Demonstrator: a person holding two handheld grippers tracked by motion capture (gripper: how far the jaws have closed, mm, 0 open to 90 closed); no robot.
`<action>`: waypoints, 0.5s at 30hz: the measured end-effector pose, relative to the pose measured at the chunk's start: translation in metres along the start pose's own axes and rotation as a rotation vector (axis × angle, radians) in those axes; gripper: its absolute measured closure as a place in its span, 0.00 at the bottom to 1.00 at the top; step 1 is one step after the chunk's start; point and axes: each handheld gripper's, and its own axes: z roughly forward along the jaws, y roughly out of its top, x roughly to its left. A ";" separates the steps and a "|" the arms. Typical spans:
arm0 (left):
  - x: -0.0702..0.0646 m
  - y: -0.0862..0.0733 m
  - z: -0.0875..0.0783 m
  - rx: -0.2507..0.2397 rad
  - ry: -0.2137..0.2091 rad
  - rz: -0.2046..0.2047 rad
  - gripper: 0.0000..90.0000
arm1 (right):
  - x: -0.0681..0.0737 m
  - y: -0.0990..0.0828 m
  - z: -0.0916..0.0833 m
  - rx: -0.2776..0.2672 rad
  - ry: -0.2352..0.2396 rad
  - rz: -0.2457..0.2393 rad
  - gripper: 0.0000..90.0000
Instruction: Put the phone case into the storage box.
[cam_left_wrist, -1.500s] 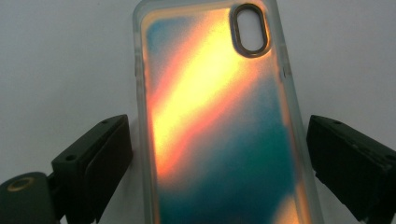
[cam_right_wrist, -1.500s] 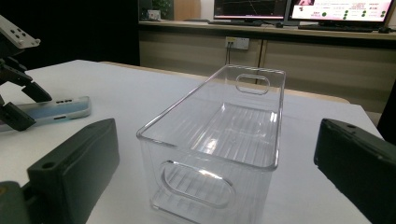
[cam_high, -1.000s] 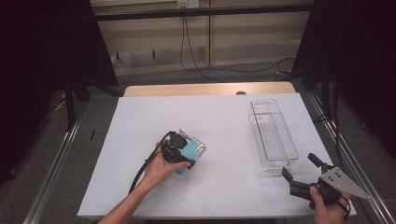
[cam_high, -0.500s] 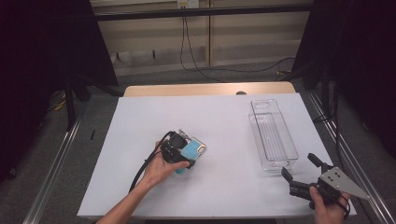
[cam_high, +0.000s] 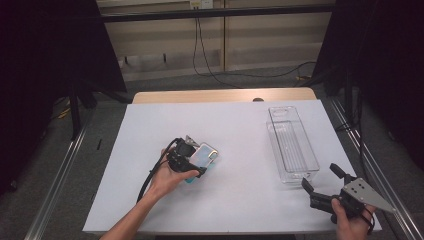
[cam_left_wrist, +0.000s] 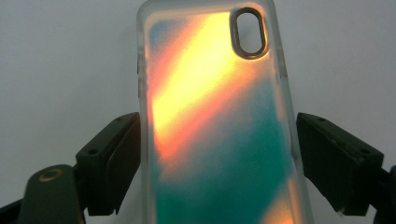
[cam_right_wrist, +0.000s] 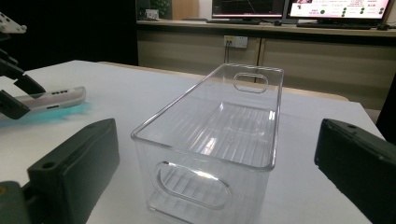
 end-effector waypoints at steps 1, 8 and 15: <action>0.000 0.000 -0.002 -0.012 0.008 0.002 0.19 | 0.000 0.000 0.000 0.000 -0.001 0.001 0.00; 0.002 -0.006 -0.012 -0.081 0.074 -0.004 0.19 | 0.003 0.001 0.000 -0.001 0.007 -0.013 0.00; 0.000 -0.011 -0.017 -0.144 0.102 0.005 0.19 | 0.004 0.002 -0.001 -0.016 0.010 -0.017 0.00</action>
